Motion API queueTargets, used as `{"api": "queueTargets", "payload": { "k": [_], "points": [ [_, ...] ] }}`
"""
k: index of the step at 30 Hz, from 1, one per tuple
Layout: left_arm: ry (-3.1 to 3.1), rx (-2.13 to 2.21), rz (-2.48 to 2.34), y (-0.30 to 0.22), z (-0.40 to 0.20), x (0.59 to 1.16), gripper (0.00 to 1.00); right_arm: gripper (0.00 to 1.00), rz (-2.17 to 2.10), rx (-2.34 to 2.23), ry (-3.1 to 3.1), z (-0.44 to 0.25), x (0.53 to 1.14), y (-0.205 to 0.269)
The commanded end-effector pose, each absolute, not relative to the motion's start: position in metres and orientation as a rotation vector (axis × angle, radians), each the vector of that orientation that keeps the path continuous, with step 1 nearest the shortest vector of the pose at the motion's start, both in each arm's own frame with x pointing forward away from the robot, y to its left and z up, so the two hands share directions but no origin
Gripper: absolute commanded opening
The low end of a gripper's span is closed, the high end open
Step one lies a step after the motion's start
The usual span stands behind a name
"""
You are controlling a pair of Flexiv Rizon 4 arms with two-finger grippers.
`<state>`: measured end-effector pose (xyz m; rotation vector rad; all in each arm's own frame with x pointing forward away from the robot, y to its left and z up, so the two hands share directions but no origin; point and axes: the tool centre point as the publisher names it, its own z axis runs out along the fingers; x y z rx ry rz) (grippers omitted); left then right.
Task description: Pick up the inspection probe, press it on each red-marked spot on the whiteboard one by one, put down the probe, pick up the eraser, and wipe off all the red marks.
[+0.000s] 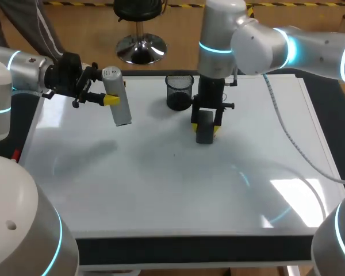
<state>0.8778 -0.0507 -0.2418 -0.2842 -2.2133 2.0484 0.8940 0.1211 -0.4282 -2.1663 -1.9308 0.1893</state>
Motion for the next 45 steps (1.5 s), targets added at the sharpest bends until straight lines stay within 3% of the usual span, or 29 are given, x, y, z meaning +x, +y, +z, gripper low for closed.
{"api": "queueTargets", "payload": {
  "k": [1, 17, 27, 45],
  "points": [
    [-2.214, -0.287, 2.051, -0.05, -0.241, 0.877, 0.0, 0.0, 0.179, -2.184, -1.908, -0.46, 0.888, 0.094],
    [-2.214, -0.287, 2.051, -0.05, -0.241, 0.877, 0.0, 0.0, 0.165, -2.302, -1.889, -0.425, 0.885, 0.062],
    [-2.214, -0.287, 2.051, -0.05, -0.241, 0.877, 0.0, 0.0, 0.115, -2.275, -1.981, -0.401, 0.883, 0.092],
    [-2.214, -0.287, 2.051, -0.05, -0.241, 0.877, 0.0, 0.0, 0.113, -2.135, -2.049, -0.419, 0.878, 0.148]
  ]
}}
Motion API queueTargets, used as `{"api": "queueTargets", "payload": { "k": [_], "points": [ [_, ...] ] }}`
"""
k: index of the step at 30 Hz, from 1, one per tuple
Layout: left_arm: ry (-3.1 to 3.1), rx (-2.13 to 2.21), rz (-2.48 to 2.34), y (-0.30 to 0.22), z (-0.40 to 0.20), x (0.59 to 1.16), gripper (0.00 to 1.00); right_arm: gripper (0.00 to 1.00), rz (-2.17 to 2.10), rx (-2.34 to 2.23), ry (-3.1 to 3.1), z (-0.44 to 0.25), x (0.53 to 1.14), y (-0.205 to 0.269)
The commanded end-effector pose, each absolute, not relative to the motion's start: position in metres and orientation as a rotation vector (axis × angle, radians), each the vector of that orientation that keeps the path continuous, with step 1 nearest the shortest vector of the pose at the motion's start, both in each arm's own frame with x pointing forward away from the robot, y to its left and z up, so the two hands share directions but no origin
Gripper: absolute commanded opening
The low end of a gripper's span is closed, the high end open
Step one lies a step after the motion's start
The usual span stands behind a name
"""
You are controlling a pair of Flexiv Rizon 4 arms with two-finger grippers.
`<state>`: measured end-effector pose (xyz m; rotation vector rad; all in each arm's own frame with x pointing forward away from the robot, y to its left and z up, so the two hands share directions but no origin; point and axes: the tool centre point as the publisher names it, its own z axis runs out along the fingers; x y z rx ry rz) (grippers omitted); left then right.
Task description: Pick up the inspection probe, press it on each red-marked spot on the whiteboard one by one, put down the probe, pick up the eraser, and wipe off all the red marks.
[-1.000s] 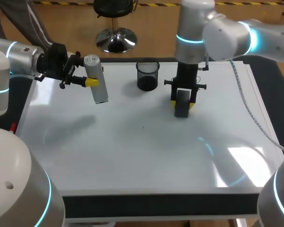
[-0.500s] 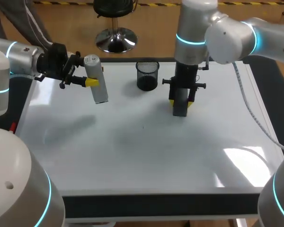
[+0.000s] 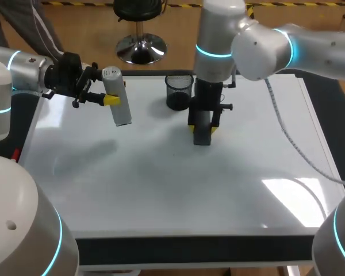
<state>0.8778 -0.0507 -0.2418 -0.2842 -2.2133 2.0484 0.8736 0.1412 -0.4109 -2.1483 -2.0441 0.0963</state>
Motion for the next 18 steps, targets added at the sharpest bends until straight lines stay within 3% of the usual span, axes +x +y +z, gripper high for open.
{"api": "queueTargets", "payload": {
  "k": [1, 18],
  "points": [
    [-2.214, -0.287, 2.051, -0.05, -0.241, 0.877, 0.0, 0.0, 0.114, -2.132, -2.049, -0.42, 0.878, 0.149],
    [-2.214, -0.287, 2.051, -0.05, -0.241, 0.877, 0.0, 0.0, 0.116, -2.158, -1.994, -0.428, 0.876, 0.114]
  ]
}}
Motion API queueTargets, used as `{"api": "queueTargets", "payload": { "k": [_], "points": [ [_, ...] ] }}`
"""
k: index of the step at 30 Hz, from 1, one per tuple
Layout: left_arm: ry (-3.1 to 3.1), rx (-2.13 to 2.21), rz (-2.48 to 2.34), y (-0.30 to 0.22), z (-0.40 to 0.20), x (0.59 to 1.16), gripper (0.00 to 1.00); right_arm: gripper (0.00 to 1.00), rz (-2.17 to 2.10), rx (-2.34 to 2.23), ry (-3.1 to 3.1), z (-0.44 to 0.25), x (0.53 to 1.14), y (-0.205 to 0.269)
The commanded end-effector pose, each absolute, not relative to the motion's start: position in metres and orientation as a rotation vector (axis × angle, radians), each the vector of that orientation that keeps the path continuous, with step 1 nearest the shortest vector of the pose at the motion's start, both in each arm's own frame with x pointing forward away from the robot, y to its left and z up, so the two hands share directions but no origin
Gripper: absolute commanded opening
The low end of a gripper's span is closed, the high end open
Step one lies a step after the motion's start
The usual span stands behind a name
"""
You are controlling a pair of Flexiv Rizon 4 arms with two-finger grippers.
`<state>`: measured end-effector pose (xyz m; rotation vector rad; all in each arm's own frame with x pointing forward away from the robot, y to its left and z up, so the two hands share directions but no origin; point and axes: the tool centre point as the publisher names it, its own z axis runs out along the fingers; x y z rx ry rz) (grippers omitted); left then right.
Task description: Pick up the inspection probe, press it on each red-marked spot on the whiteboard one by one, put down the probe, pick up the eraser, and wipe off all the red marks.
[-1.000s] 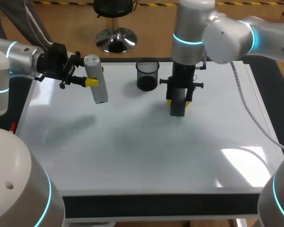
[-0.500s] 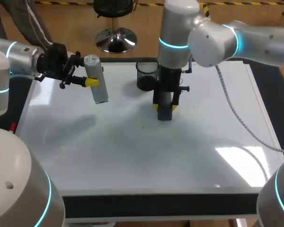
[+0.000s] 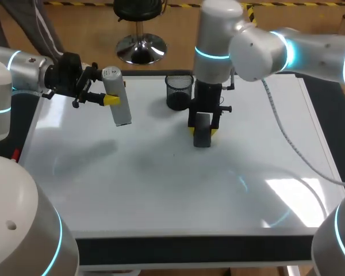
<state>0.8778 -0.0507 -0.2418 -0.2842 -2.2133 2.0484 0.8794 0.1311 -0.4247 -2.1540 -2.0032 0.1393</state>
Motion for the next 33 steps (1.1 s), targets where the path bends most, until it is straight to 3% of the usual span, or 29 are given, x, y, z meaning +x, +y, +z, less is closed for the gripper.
{"api": "queueTargets", "payload": {
  "k": [1, 33],
  "points": [
    [-2.214, -0.287, 2.051, -0.05, -0.241, 0.877, 0.0, 0.0, 0.115, -2.159, -1.993, -0.427, 0.876, 0.111],
    [-2.214, -0.287, 2.051, -0.05, -0.241, 0.877, 0.0, 0.0, 0.06, -2.266, -1.947, -0.386, 0.848, 0.014]
  ]
}}
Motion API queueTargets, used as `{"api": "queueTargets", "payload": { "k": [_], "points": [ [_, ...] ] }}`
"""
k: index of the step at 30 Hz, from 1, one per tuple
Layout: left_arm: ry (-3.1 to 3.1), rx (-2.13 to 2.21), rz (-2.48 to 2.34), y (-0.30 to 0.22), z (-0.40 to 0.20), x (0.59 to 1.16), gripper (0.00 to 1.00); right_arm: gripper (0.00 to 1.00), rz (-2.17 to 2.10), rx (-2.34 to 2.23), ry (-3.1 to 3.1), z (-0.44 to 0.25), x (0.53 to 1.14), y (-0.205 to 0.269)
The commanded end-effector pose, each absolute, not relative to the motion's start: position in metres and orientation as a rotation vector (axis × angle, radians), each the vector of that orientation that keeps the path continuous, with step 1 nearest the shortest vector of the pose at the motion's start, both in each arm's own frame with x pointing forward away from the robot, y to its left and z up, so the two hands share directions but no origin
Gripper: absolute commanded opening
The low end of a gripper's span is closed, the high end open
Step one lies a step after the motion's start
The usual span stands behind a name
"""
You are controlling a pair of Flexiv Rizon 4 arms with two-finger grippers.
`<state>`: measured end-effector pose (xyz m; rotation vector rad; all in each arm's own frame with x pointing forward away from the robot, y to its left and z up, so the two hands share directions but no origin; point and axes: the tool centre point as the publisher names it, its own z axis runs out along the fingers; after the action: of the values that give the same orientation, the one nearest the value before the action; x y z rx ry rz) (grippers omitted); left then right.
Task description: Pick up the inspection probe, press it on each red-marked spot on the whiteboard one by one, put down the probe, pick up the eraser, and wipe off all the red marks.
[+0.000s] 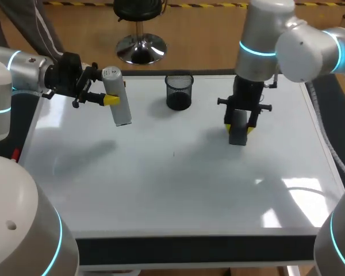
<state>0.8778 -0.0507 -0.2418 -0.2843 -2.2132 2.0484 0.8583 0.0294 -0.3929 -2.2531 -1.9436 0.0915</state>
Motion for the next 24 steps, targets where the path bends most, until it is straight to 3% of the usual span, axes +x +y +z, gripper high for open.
{"api": "queueTargets", "payload": {
  "k": [1, 24],
  "points": [
    [-2.214, -0.287, 2.051, -0.05, -0.241, 0.877, 0.0, 0.0, 0.061, -2.271, -1.945, -0.386, 0.846, 0.01],
    [-2.214, -0.287, 2.051, -0.05, -0.241, 0.877, 0.0, 0.0, 0.22, -2.238, -2.001, -0.405, 0.813, -0.062]
  ]
}}
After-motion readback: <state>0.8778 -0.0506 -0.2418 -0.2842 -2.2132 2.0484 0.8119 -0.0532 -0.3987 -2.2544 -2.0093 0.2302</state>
